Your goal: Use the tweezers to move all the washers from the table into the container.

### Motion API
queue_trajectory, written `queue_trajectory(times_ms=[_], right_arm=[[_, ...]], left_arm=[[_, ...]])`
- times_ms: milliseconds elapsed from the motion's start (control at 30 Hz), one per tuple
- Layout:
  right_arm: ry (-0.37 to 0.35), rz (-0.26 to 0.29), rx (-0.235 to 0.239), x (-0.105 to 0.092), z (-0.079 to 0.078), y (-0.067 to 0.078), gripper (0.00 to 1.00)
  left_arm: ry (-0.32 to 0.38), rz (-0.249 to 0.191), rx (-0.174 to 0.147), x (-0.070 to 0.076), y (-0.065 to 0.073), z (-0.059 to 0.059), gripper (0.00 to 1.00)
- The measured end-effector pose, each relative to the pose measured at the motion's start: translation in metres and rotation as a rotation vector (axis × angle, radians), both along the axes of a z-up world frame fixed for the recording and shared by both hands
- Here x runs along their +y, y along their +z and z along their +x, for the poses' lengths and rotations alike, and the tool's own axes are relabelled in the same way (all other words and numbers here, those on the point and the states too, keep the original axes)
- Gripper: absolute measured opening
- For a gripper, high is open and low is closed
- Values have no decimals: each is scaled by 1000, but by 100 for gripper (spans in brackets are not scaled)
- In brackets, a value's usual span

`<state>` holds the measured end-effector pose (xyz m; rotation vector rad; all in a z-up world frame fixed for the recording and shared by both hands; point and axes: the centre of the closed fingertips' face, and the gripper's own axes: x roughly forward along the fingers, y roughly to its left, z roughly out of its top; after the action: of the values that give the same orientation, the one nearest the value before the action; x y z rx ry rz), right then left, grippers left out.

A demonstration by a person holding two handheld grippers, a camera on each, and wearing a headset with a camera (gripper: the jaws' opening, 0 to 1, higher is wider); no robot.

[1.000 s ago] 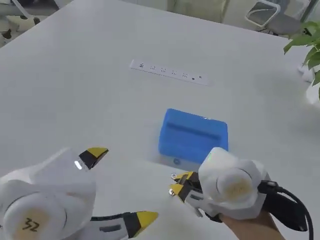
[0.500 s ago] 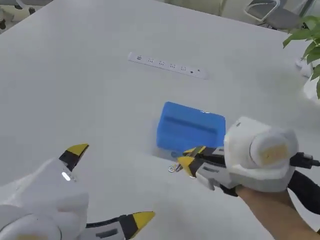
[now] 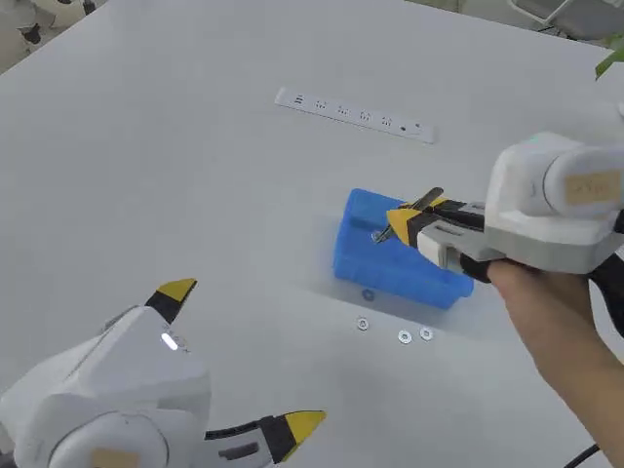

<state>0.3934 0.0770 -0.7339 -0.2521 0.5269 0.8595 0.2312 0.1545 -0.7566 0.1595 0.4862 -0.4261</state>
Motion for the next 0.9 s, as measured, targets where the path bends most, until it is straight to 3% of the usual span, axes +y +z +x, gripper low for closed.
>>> queue_trajectory(times_ms=[67, 133, 167, 267, 467, 900], right_arm=[[-6, -12, 32, 3, 5, -13, 4], [-38, 42, 84, 11, 10, -27, 4], [-57, 52, 123, 12, 13, -34, 4], [-86, 71, 169, 12, 20, -46, 4], [-76, -4, 142, 15, 23, -58, 4], [-61, -40, 146, 18, 16, -68, 4]], left_arm=[[16, 2, 6, 3, -1, 1, 99], [25, 0, 1, 5, -1, 1, 99], [29, 2, 1, 6, -2, 2, 99], [45, 4, 12, 10, -4, 2, 99], [47, 16, 16, 12, -6, 2, 96], [35, 21, 11, 10, -6, 2, 96]])
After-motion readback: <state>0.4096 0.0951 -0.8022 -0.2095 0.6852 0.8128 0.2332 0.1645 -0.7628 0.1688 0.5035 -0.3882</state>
